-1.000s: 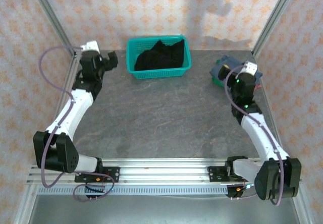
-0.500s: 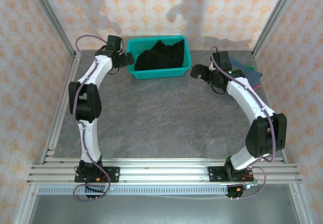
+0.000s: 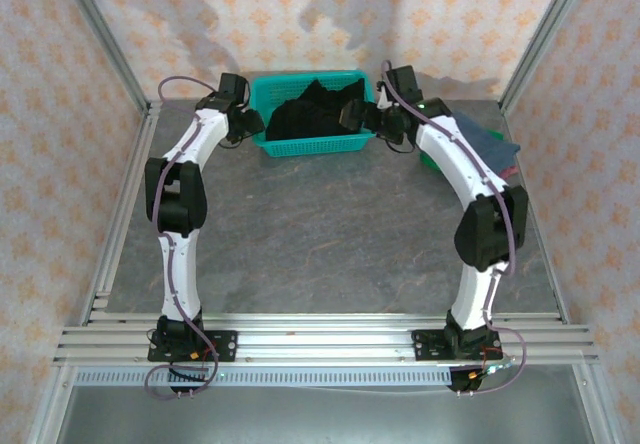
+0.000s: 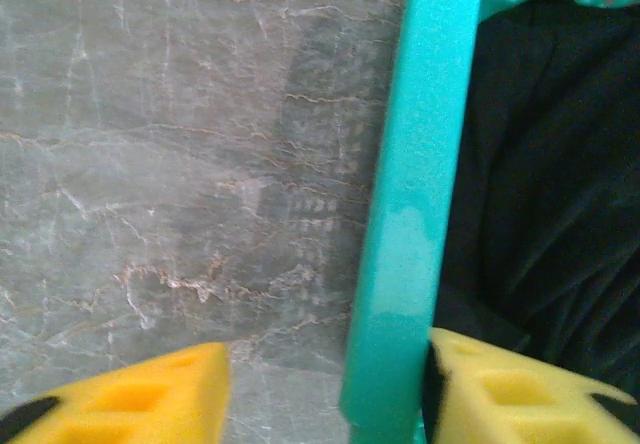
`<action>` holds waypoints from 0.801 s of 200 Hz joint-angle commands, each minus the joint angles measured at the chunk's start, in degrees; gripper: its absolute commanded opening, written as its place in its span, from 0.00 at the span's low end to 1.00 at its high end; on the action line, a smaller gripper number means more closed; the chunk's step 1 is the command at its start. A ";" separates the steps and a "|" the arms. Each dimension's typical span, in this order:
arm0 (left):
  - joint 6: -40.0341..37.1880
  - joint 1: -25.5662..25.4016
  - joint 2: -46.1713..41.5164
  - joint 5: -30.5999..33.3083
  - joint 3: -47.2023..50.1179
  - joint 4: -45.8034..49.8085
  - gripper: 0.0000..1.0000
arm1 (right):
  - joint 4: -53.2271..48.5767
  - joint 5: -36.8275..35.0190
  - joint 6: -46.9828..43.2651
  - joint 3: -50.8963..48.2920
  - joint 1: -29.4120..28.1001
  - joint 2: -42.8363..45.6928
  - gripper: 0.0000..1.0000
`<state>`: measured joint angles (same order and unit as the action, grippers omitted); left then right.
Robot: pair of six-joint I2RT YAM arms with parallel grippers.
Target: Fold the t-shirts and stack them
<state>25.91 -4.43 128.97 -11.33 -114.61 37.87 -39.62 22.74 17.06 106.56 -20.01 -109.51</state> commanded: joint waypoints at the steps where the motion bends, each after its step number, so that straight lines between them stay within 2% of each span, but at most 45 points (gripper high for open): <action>1: 0.38 -0.51 -0.17 0.53 2.15 1.71 0.36 | -5.14 -1.68 -0.96 6.16 -0.74 -4.61 0.99; 17: 0.27 -0.67 -1.83 1.57 5.36 2.03 0.30 | -6.18 -1.86 -0.80 10.06 -1.35 -7.83 0.99; 55: 0.64 -1.71 -10.40 2.80 17.07 1.76 0.06 | -9.84 -4.23 -1.15 21.26 -3.57 -16.20 0.99; 74: 2.63 -2.95 -16.69 2.61 25.45 0.10 0.01 | -12.36 -6.08 -2.02 27.93 -4.94 -21.13 0.99; 92: 4.40 -5.01 -22.94 2.37 32.82 -1.21 0.00 | -14.59 -5.63 -1.97 34.14 -6.20 -25.89 0.99; 112: 11.20 -6.91 -28.24 2.19 40.76 -2.73 0.00 | -15.91 -5.39 -1.94 38.10 -7.98 -29.65 0.99; 135: 17.97 -7.95 -34.18 2.35 49.53 -5.27 0.00 | -17.13 -6.58 -1.58 37.59 -10.44 -32.26 0.99; 160: 21.25 -9.31 -38.75 4.81 54.58 -5.66 0.00 | -18.86 -8.80 -1.12 35.68 -13.11 -35.02 0.96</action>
<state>40.38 -13.17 93.49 -9.47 -64.47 29.50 -53.76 17.54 15.88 142.93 -30.59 -141.53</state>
